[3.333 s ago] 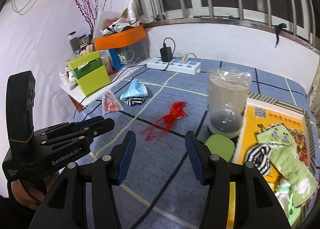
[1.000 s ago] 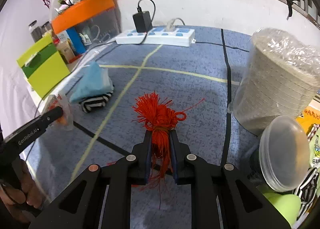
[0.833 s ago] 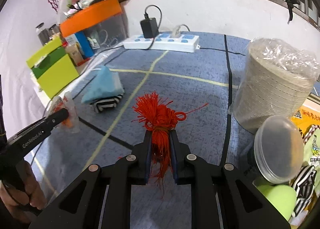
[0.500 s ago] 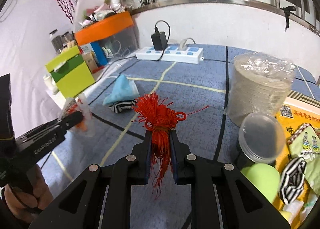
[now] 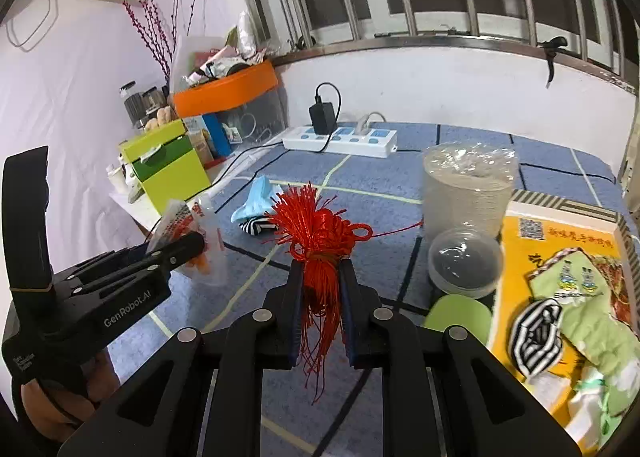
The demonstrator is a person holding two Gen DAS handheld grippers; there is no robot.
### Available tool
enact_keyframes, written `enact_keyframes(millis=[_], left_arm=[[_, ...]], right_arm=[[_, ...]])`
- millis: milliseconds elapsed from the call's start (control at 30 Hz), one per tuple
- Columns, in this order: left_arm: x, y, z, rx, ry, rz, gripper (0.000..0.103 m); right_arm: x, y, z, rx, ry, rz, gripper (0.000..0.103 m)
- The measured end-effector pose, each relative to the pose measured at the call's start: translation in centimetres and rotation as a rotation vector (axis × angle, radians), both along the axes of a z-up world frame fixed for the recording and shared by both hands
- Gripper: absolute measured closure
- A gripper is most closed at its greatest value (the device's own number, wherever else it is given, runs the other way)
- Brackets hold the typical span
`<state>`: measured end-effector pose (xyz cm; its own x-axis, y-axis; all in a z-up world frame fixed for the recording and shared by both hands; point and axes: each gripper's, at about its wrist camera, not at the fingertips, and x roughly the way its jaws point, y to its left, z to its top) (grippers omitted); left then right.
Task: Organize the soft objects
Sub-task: 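Close the left tool on the plastic bag while the right tool grasps the red tassel, then carry the plastic bag and red tassel over the yellow box with both tools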
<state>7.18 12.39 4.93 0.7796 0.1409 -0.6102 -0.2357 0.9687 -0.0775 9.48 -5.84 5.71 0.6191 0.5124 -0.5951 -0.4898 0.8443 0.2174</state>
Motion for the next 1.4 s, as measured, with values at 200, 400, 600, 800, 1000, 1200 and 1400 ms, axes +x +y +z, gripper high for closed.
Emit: enact_keyframes(millis=[200, 400, 600, 800, 1000, 1200, 1400], left_arm=[[-0.6, -2.1, 1.0, 0.007, -0.020, -0.050, 0.077], [-1.0, -4.1, 1.5, 0.010, -0.031, -0.096, 0.077], [-0.9, -6.3, 1.6, 0.006, -0.035, -0.158, 0.077], [-0.6, -8.7, 1.9, 0.001, -0.044, -0.232, 0.077], [-0.1, -11.7, 2.1, 0.005, -0.050, -0.315, 0.077], [0.2, -14.7, 2.1, 0.005, -0.051, -0.392, 0.077], [0.4, -17.2, 1.8, 0.011, -0.044, -0.450, 0.077]], right_arm=[[-1.1, -1.9, 0.7, 0.028, -0.013, -0.025, 0.086], [-2.1, -3.9, 1.2, 0.040, -0.026, -0.060, 0.086], [-2.8, -5.7, 1.5, 0.042, -0.032, -0.103, 0.086], [-3.3, -8.0, 1.8, 0.030, -0.046, -0.165, 0.086], [-3.6, -10.7, 1.6, 0.028, -0.044, -0.231, 0.086], [-3.8, -13.4, 1.5, 0.022, -0.040, -0.292, 0.086], [-3.9, -15.1, 1.3, 0.021, -0.035, -0.328, 0.086]])
